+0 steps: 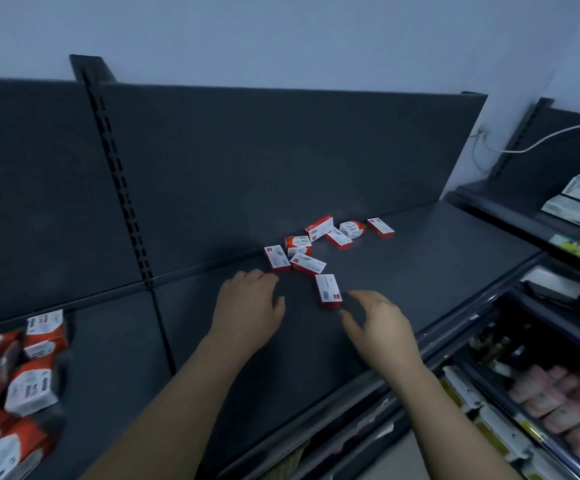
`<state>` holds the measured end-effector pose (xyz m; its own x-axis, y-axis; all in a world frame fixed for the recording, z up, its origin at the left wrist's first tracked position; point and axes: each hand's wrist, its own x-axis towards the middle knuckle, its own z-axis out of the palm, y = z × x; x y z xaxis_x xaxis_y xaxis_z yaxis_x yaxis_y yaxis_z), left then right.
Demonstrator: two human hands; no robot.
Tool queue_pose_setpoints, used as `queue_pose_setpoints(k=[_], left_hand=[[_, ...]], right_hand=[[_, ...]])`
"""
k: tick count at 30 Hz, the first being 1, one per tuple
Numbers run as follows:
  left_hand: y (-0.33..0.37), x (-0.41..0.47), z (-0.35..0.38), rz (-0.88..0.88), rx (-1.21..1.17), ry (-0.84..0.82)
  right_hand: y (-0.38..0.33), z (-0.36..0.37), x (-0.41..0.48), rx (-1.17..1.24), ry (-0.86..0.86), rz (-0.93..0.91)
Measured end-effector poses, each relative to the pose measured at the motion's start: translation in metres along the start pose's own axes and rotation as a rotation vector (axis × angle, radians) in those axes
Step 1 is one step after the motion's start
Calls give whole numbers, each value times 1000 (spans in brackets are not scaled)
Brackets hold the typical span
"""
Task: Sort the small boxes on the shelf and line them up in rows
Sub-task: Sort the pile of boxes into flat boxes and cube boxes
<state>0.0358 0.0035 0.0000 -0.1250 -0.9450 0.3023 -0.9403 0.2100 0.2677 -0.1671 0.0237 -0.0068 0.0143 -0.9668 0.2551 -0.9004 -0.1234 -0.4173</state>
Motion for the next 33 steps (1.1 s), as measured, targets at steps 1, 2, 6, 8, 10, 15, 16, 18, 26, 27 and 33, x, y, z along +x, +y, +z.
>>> queue_pose_setpoints(k=[1,2,6,8,10,15,16,18,26,27,33], left_hand=[[0,10,4,1,4,-11],[0,19,7,0,7,-21],[-1,54,17,7,7,-64],[-2,69,21,12,15,-78],[-3,81,27,12,14,-89],[-1,105,43,44,-13,-167],[0,110,47,50,-9,-184],[3,119,54,50,-3,-213],[23,134,83,5,91,-297],[26,133,84,-18,99,-283],[48,122,86,-201,99,-168]], right_hand=[[2,4,9,-1,0,17],[3,7,17,-3,-3,41],[3,25,52,-9,-51,149],[3,34,67,-17,-107,183],[6,40,78,-18,-160,188],[29,37,100,-26,-198,182],[35,35,104,-33,-203,178],[47,31,112,-48,-218,160],[82,20,141,-11,-303,7],[86,18,144,3,-307,-10],[103,4,165,154,-295,-133]])
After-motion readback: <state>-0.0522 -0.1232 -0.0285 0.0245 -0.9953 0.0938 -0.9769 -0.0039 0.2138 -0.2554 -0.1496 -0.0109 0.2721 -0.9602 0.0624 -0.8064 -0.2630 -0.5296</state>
